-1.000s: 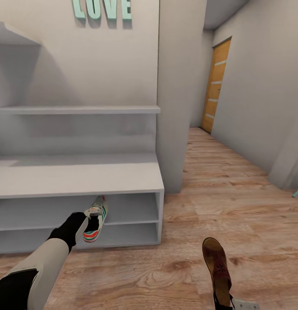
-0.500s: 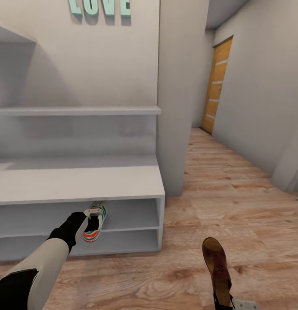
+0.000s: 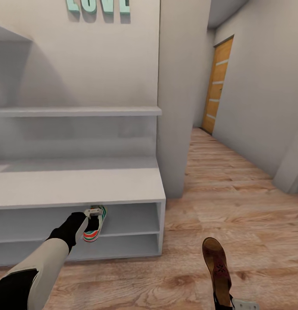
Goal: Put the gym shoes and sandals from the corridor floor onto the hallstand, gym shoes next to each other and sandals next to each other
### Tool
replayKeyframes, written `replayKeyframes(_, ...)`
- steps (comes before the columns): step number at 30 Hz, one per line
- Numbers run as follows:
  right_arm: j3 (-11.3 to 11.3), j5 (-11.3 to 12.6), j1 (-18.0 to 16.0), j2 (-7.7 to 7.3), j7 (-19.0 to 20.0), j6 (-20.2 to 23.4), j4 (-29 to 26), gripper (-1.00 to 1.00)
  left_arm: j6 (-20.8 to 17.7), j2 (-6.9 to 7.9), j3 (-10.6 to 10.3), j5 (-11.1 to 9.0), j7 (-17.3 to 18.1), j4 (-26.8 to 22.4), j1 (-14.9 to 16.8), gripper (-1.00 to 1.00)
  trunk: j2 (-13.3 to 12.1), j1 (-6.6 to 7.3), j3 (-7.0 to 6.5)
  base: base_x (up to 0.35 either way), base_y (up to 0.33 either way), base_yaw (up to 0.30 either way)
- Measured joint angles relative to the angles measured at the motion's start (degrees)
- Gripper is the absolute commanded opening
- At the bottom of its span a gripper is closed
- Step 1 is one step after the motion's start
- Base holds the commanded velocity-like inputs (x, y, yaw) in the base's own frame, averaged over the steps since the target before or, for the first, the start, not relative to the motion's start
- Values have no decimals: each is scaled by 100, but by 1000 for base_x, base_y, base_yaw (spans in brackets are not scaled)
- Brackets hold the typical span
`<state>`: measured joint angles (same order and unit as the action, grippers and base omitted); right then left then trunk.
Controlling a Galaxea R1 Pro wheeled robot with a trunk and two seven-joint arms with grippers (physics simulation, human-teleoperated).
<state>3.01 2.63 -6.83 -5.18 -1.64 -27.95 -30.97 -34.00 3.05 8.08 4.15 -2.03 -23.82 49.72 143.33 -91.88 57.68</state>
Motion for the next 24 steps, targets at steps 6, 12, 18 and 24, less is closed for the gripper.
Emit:
replayKeyframes(6,0,2,0,0,0,0,0,-100,6,5,0,1,0,0,0,-100,0,-1,0,68,0,0)
replayKeyframes(12,0,1,0,-2,0,0,0,-100,15,5,0,0,0,0,0,-100,0,-2,0,6,0,0)
replayKeyframes(18,0,0,0,-2,0,0,0,-100,17,8,4,0,0,2,0,-100,0,-1,0,52,0,0)
replayKeyframes(24,0,2,0,1,0,0,0,-100,18,15,4,2,0,0,0,-100,0,-1,0,49,0,0)
